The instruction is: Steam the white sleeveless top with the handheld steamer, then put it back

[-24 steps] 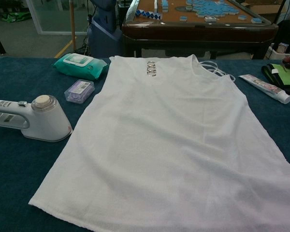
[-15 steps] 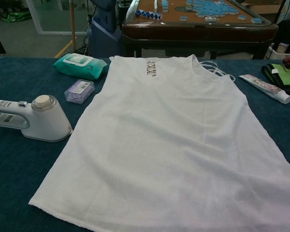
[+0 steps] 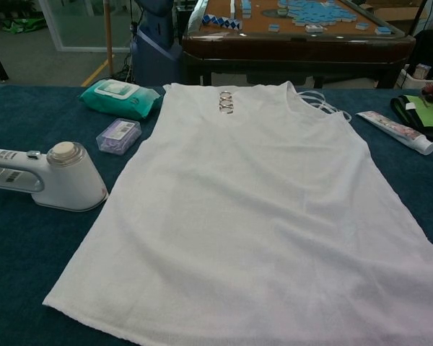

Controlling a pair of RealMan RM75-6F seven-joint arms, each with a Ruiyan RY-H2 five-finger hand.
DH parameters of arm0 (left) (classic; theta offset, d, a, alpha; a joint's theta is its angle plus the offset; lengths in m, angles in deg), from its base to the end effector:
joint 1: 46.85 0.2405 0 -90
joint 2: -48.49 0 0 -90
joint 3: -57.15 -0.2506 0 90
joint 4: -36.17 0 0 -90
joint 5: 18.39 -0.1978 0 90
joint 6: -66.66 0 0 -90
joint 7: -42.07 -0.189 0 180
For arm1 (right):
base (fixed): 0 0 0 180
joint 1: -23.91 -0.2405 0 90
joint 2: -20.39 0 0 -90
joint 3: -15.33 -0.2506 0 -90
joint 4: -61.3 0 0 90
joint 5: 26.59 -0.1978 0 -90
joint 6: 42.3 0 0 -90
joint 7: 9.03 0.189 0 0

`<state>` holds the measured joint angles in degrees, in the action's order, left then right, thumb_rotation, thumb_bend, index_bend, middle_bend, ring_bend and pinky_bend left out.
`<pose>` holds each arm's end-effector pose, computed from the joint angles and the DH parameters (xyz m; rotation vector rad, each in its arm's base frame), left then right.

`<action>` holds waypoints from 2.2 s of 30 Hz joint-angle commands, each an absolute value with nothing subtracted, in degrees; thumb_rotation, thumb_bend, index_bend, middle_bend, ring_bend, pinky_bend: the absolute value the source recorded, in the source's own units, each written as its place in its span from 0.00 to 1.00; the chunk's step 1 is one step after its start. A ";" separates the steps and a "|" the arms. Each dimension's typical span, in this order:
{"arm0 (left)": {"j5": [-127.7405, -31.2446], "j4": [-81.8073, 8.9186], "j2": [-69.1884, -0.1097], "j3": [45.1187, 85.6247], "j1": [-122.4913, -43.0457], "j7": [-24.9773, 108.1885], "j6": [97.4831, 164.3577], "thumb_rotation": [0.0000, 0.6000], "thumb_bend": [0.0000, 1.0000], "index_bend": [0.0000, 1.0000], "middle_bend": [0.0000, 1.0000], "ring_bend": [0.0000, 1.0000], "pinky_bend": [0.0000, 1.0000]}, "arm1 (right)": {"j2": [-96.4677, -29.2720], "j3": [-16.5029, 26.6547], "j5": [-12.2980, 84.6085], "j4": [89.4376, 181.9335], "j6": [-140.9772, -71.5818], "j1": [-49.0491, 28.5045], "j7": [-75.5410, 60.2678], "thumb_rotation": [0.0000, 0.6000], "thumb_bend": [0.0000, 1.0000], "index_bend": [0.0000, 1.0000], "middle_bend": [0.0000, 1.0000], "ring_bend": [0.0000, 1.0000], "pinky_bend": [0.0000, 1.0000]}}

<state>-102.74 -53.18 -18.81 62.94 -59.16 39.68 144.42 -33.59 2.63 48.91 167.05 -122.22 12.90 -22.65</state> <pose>-0.2827 0.2734 0.1443 -1.4861 -0.8634 -0.9178 -0.2508 -0.2804 0.2241 1.3446 -0.7395 0.8510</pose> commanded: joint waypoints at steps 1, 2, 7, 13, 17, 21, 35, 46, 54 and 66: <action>-102.64 -52.29 -19.76 63.78 -61.95 39.54 141.33 1.00 0.28 0.22 0.24 0.26 0.18 | -33.34 2.61 48.87 167.37 -121.88 12.52 -22.76 1.00 0.31 0.24 0.25 0.16 0.32; -102.41 -52.11 -20.05 64.00 -62.66 39.07 140.50 1.00 0.28 0.21 0.24 0.26 0.18 | -33.31 2.68 48.89 167.39 -121.81 12.46 -22.75 1.00 0.31 0.24 0.25 0.16 0.32; -98.57 -51.95 -21.85 65.22 -65.99 33.91 135.45 1.00 0.28 0.20 0.24 0.25 0.18 | -32.80 3.52 48.86 167.53 -121.45 12.66 -22.47 1.00 0.31 0.24 0.25 0.16 0.32; -95.59 -50.40 -24.62 65.43 -69.46 30.36 130.50 1.00 0.27 0.13 0.21 0.24 0.18 | -31.82 4.59 48.94 167.40 -121.70 13.58 -21.06 1.00 0.31 0.24 0.25 0.16 0.32; -94.61 -48.71 -26.60 65.65 -70.81 28.68 129.76 1.00 0.25 0.10 0.20 0.22 0.18 | -31.31 5.33 49.06 167.30 -121.64 14.09 -20.32 1.00 0.31 0.24 0.25 0.16 0.32; -93.17 -47.62 -27.99 65.62 -72.01 26.78 128.49 1.00 0.25 0.10 0.19 0.22 0.18 | -31.23 5.80 49.28 166.91 -121.78 14.43 -19.47 1.00 0.31 0.24 0.25 0.16 0.32; -92.62 -39.14 -34.83 65.71 -74.67 27.43 128.70 1.00 0.25 0.27 0.24 0.25 0.18 | -30.79 7.34 49.47 165.19 -120.26 14.72 -17.22 1.00 0.31 0.24 0.25 0.16 0.32; -92.23 -31.23 -39.07 65.77 -76.31 30.49 127.48 1.00 0.25 0.34 0.31 0.31 0.21 | -30.79 7.95 48.88 164.48 -120.10 15.21 -16.22 1.00 0.31 0.24 0.25 0.16 0.32; -92.30 -25.84 -42.62 65.95 -77.30 32.23 127.45 1.00 0.25 0.43 0.41 0.39 0.25 | -30.66 8.18 48.38 164.04 -120.18 15.62 -15.57 1.00 0.31 0.24 0.25 0.16 0.32; -93.93 -19.07 -46.42 65.49 -79.15 35.86 126.43 1.00 0.25 0.65 0.62 0.55 0.47 | -30.74 8.46 47.72 163.76 -120.06 15.96 -15.36 1.00 0.31 0.24 0.25 0.16 0.32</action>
<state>-93.60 -19.66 -45.95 65.60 -78.87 35.21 126.64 -30.73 8.46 47.72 163.76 -120.06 15.96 -15.36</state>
